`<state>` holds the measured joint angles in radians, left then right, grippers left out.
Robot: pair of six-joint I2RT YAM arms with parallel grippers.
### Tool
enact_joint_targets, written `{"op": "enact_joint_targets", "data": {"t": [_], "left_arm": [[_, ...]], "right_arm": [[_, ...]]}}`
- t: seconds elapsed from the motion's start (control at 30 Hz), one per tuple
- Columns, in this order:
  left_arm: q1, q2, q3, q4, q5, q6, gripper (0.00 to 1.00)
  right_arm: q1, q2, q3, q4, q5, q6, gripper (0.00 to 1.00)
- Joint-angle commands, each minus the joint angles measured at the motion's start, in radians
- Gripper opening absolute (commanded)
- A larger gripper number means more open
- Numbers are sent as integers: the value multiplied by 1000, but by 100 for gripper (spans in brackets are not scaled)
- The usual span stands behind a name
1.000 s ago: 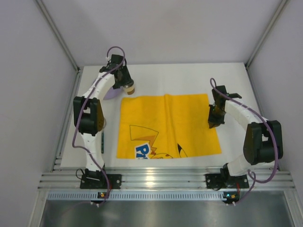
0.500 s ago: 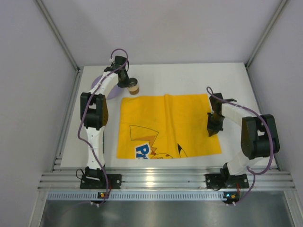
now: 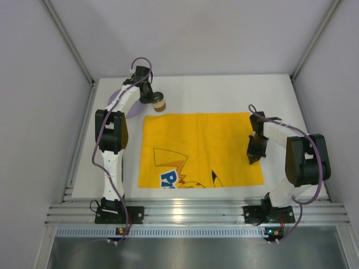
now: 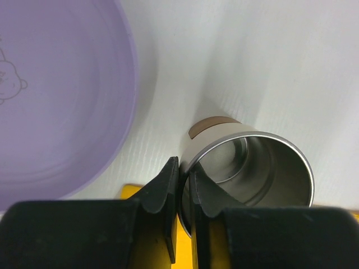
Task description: Set the dinner table for one person
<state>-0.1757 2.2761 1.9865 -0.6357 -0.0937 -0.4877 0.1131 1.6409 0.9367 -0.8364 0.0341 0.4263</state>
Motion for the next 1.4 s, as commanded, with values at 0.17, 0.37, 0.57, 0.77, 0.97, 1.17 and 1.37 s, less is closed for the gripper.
{"op": "enact_joint_targets", "data": {"t": [0.17,0.37,0.57,0.77,0.97,1.17,1.37], "left_arm": [[8,-58,43,37,26,14,0],[8,-78,40,48,58,23,0],[4,-105,93,28,138,11,0],[-45,-165,95,-1,247,61,0],[-151,-239,43,-42,344,116,0],[-267,-288,25,-70,354,86,0],[-392,-294,29,-87,328,93,0]], "right_arm": [[-13,8,-24,-95,179,72,0],[-3,-58,25,-82,152,62,27],[42,-113,235,-153,81,57,81],[117,-58,552,-185,-95,37,84],[207,117,868,-187,-279,69,82],[287,273,1109,-196,-330,112,82],[321,293,1094,-185,-318,121,81]]}}
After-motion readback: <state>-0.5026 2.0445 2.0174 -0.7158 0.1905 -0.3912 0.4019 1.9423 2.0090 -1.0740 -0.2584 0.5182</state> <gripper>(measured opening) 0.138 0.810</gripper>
